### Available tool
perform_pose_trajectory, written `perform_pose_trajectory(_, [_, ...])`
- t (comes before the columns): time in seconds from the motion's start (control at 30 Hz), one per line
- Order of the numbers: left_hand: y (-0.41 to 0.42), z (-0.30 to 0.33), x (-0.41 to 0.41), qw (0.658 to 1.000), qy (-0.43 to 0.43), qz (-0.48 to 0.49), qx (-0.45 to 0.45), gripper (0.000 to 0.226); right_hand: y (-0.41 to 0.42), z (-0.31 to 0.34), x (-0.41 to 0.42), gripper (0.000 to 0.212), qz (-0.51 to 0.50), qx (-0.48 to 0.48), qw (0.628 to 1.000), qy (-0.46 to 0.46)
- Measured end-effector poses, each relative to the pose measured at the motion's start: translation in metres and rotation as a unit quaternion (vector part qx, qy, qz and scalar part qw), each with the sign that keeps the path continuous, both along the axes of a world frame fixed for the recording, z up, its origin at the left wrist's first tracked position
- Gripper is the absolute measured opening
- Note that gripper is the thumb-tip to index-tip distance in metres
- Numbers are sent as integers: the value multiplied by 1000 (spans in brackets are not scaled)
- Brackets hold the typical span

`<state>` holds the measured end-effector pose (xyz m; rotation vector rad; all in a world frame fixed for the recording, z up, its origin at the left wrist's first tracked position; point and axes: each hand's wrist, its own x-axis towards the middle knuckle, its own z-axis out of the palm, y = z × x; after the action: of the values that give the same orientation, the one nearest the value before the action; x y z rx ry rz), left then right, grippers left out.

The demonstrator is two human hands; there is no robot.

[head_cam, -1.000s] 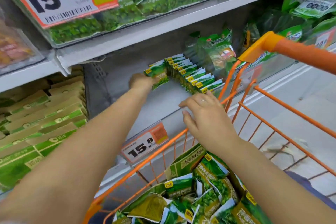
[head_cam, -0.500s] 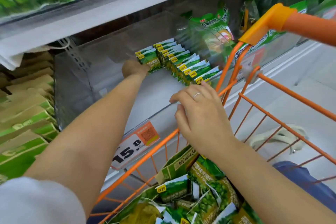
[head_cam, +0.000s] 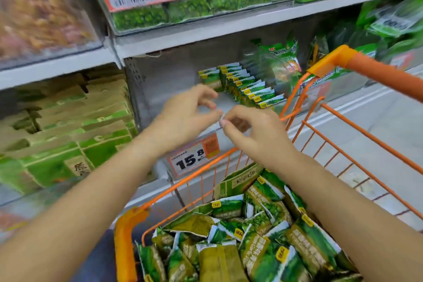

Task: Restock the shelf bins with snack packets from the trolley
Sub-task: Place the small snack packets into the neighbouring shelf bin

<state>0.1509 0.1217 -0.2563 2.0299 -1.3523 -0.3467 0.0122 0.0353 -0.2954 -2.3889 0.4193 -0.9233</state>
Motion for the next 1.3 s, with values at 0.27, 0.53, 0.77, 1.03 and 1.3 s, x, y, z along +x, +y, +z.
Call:
perform_pose_trajectory(0.27, [82, -61, -15, 993, -114, 7, -41, 32, 52, -16, -7, 25, 125, -122, 913, 368])
perform_pose_trajectory(0.53, [89, -59, -12, 989, -10, 20, -148, 19, 94, -56, 2, 36, 132, -163, 876, 434])
perform_pose_trajectory(0.77, [97, -52, -15, 943, 211, 33, -256, 14, 63, -10, -12, 21, 142, 280, 927, 205])
perform_pose_trajectory(1.03, [94, -54, -17, 952, 224, -5, -211, 21, 68, 10, -12, 16, 133, 430, 893, 2])
perform_pose_trajectory(1.3, [90, -56, -12, 954, 222, 40, -197, 29, 61, 5, -12, 23, 101, 446, 889, -22])
